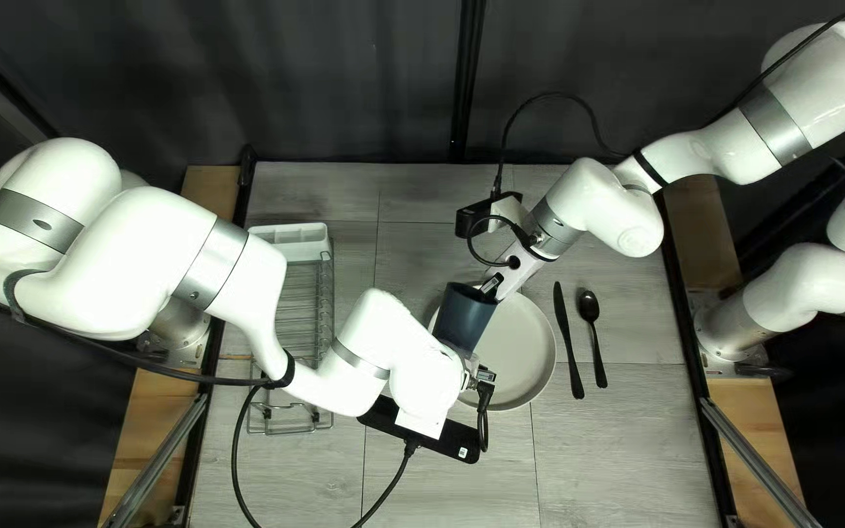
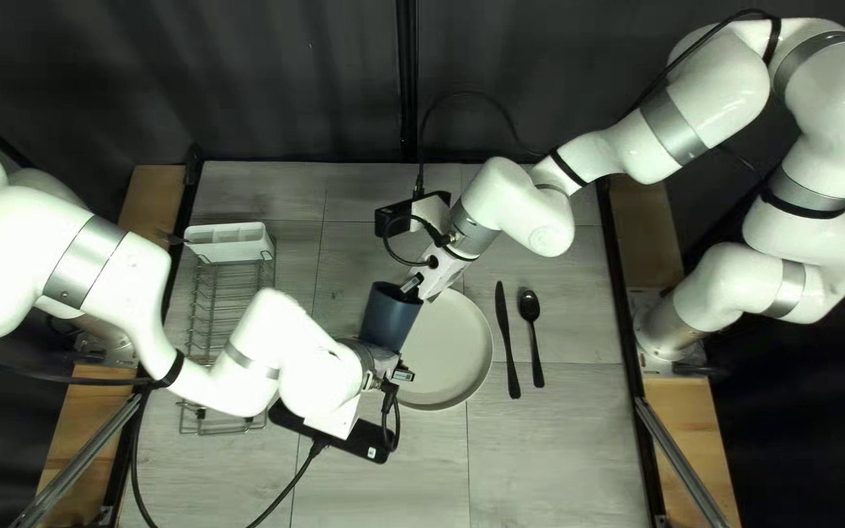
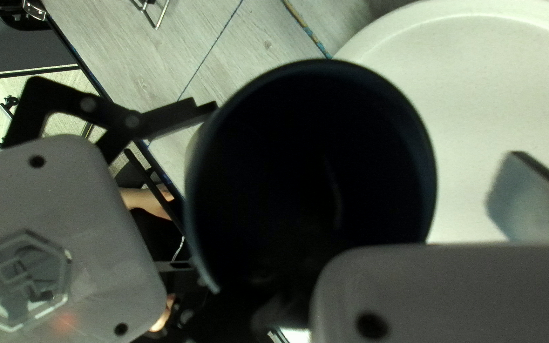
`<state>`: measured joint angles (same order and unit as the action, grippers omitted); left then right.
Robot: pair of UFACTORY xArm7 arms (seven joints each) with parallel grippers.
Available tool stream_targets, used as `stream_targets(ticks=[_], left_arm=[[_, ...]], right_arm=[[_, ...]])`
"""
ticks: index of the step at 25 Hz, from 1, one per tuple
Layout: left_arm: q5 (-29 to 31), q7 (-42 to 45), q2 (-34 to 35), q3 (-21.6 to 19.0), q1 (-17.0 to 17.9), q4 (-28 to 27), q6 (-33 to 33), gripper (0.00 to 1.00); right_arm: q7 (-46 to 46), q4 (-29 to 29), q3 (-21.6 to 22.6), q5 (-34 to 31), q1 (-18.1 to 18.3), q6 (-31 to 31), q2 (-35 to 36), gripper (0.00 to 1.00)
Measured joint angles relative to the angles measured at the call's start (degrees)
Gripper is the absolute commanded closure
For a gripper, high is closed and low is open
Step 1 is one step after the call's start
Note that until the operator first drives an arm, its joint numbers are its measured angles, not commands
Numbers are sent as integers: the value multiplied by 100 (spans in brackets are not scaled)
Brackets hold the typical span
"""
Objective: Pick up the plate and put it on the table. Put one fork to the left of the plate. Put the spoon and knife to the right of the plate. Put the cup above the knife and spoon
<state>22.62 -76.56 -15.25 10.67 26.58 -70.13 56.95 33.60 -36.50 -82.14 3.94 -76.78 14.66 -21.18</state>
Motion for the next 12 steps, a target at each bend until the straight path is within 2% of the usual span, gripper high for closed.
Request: stream_targets(ticks=[5,6,7,12], left_arm=[[0,0,0,1,-1,0,0,100],[0,0,0,1,-1,-1,0,54],[0,0,0,2,-1,-1,0,0],[0,0,0,1,-1,0,0,0]], right_arm=[[0,1,9,-3,5,-1,0,100],[4,7,47,-8,35,-1,-4,100],[8,12,120,-21,96,-2,-13,100],[5,99,454,-122,480,13,-112,100]])
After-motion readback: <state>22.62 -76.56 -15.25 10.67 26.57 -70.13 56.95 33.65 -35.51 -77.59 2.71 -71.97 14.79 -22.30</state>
